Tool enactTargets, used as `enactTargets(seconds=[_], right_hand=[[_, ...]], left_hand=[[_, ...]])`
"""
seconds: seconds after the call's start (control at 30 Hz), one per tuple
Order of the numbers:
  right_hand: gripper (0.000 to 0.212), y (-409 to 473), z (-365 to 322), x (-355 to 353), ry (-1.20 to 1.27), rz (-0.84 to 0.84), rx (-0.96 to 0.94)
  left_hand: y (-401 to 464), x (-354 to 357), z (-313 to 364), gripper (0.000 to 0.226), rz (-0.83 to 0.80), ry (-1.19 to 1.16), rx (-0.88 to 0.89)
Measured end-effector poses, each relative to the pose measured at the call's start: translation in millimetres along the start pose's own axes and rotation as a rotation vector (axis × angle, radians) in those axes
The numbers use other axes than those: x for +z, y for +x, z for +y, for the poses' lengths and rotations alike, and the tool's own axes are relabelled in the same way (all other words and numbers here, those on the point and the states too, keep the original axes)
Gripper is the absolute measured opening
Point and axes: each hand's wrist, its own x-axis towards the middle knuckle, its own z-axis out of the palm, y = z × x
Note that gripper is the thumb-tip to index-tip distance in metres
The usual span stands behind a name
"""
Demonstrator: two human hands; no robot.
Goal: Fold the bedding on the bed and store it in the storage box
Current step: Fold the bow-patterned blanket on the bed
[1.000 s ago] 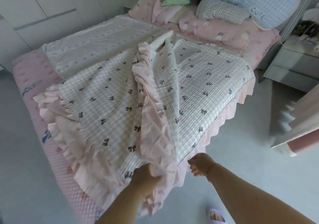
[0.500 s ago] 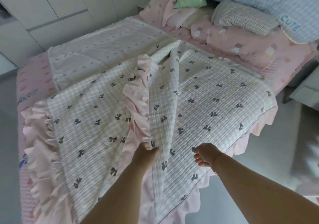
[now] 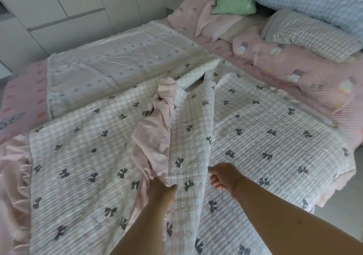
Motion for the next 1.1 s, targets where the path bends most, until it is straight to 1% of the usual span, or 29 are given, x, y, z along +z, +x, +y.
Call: enactTargets(seconds=[0.07,0.1,0.2,0.27,0.3,0.37,0.43,0.47,0.53,0.57,0.6,0.63,0.7,0.8,0.87,0.97,1.03,1.07,1.1], right_hand=[[0.023,14.1,-4.4,-3.7,0.041,-0.017,0.002],[0.022,22.8,-6.1,-6.4,0.035,-0.016,-0.012],[0.022,44.7,-11.5,-19.1,0.012,-0.016,-0.037],[0.022,58.2,-14.4,-30.0,0.013,-0.039,-0.035],[0.023,61.9,-16.8,-34.3,0.015,-0.057,-0.038],[0.021,69.6,-23.5,-45.3,-0.001,-0.079,-0.046],[0.015,77.7,-31.9,-57.9,-0.053,-0.068,-0.057],[0.014,82.0,-35.2,-65.3,-0.076,-0.066,-0.057],[0.014,88.7,-44.7,-78.5,-0.098,-0.1,-0.053],[0.014,91.8,-50.5,-84.8,-0.088,-0.136,-0.043],[0.014,94.2,-55.9,-89.9,-0.065,-0.174,-0.035],[0.014,95.9,-61.1,-93.5,-0.05,-0.2,-0.034],[0.018,98.2,-69.5,-101.7,-0.11,-0.215,-0.079],[0.019,95.9,-76.3,-111.0,-0.308,-0.192,-0.198],[0.028,94.2,-77.8,-116.3,-0.42,-0.177,-0.226],[0.054,89.3,-72.5,-117.4,-0.677,-0.139,-0.256],[0.089,84.3,-59.7,-122.9,-0.911,-0.08,-0.224],[0.101,82.3,-50.3,-127.7,-1.006,-0.056,-0.187],[0.105,78.8,-39.7,-133.6,-1.073,-0.042,-0.171]], left_hand=[[14.4,10.8,3.2,0.088,-0.013,-0.017,-0.029],[21.9,17.8,6.0,0.097,-0.024,-0.042,-0.062],[34.3,32.7,16.1,0.107,-0.027,-0.122,-0.161],[47.0,41.4,21.6,0.1,-0.023,-0.205,-0.174],[50.6,44.2,26.7,0.091,-0.04,-0.243,-0.163],[51.1,51.5,42.4,0.064,-0.083,-0.254,-0.117],[44.4,59.8,58.6,0.045,-0.105,-0.298,-0.045],[37.0,63.2,67.9,0.039,-0.11,-0.363,-0.011],[19.7,66.9,87.5,0.028,-0.151,-0.58,-0.013],[11.7,70.3,96.6,0.029,-0.183,-0.691,-0.032],[2.9,72.2,106.5,0.035,-0.226,-0.753,-0.033],[-3.1,76.5,112.5,0.041,-0.272,-0.751,-0.01],[-17.5,85.9,126.8,0.047,-0.336,-0.666,0.041],[-37.7,105.1,141.7,0.043,-0.453,-0.458,0.144],[-54.1,119.2,150.3,0.039,-0.497,-0.382,0.168],[-76.4,139.5,154.2,0.025,-0.554,-0.263,0.167],[-92.8,149.5,156.6,0.028,-0.604,-0.164,0.147],[-99.9,154.7,157.1,0.033,-0.627,-0.137,0.145],[-107.5,160.3,156.6,0.039,-0.634,-0.107,0.136]])
